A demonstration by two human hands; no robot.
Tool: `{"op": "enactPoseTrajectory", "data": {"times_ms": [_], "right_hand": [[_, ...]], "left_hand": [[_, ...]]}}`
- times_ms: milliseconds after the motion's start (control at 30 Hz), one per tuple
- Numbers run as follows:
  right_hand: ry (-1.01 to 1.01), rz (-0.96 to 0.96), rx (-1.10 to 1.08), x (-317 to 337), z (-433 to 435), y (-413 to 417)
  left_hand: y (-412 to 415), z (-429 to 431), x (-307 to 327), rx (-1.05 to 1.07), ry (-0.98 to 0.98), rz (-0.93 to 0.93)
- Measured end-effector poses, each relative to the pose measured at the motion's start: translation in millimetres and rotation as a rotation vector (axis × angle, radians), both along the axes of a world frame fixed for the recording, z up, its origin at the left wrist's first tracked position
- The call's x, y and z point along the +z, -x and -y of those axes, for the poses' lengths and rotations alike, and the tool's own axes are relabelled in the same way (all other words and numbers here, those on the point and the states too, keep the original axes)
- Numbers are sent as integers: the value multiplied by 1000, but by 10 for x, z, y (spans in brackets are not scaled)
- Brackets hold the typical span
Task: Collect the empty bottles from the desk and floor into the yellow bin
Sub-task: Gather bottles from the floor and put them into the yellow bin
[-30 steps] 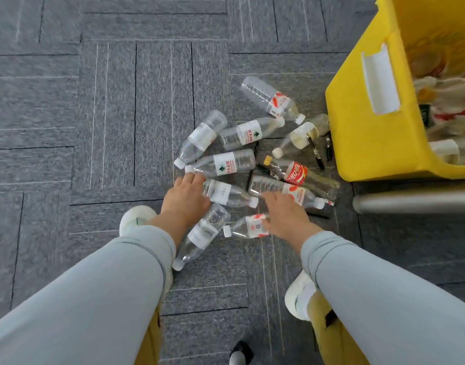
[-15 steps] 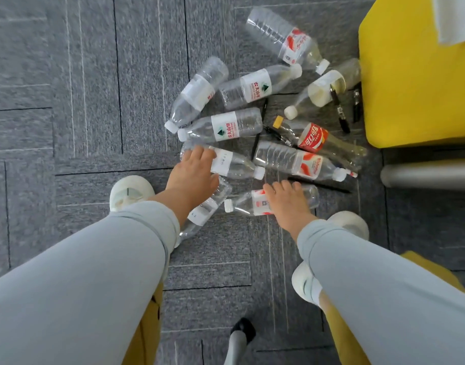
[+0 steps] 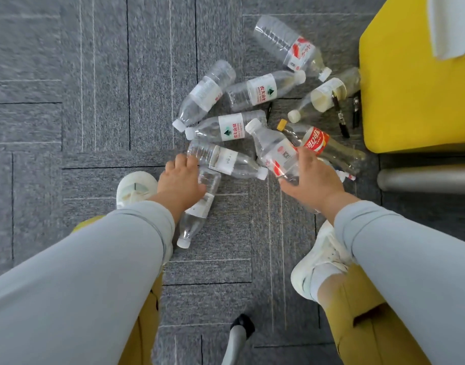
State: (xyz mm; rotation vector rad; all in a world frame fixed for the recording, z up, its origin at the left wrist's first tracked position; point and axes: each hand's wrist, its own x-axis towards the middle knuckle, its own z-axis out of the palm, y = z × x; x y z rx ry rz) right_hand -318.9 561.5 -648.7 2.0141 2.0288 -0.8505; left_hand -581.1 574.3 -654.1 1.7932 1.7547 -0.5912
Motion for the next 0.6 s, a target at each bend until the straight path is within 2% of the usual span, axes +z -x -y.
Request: {"op": "enactPoseTrajectory", "data": {"times_ms": [133,267,433,600], "right_hand": [[-2,-70,-38,-124,-167,283],[-31,-140,-42,-255,-296,621],[-80,-231,-99,-303,-366,832],[-90,-211,-120,-126,-410,718]], "left_hand": [[50,101,-207,40,168,-18],[5,217,-476,116,254,7],[-78,333,-708,176,254,3],[-89,320,-587,142,184,43]]}}
